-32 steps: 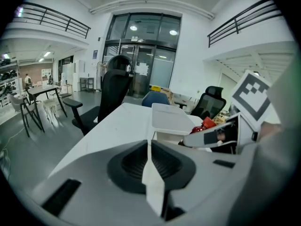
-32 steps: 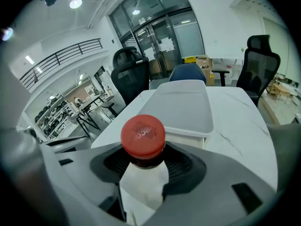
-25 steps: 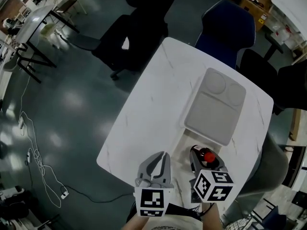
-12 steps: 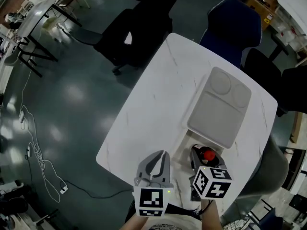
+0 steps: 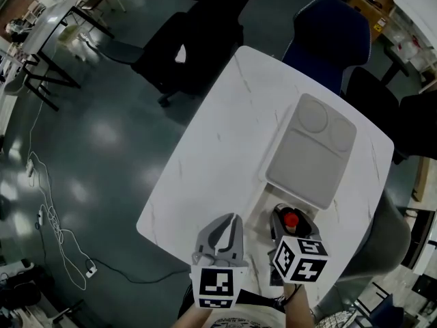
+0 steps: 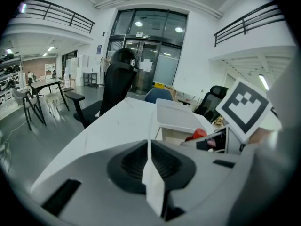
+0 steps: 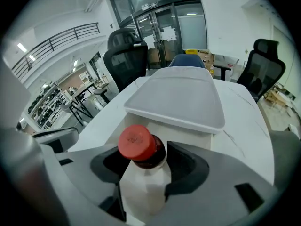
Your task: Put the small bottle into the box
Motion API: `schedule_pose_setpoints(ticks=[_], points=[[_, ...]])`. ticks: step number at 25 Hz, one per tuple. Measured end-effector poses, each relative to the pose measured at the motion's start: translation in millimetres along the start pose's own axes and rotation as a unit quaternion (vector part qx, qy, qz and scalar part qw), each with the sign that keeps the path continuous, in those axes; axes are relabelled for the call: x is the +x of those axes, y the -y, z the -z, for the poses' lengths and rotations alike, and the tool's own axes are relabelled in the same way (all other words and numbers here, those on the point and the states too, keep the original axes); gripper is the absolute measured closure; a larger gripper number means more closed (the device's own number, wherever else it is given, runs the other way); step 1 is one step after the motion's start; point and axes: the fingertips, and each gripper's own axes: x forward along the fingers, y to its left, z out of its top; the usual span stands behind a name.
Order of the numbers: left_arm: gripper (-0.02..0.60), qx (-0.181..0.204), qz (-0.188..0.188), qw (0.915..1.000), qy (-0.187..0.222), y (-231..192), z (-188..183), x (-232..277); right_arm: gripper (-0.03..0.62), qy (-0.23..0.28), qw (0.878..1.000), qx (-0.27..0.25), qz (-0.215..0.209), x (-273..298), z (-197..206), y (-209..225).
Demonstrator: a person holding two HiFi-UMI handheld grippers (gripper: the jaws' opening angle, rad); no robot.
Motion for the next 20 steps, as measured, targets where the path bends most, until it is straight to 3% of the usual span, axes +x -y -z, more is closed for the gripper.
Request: schedule_pose_setpoints(ticks=[20], points=[[0.548,0.041,0.026,0.9962,0.072,31.3,-38.3,-56.1,0.365,0.123,0.992,0.026,-0.025,-93.8,-16.0,-32.6]])
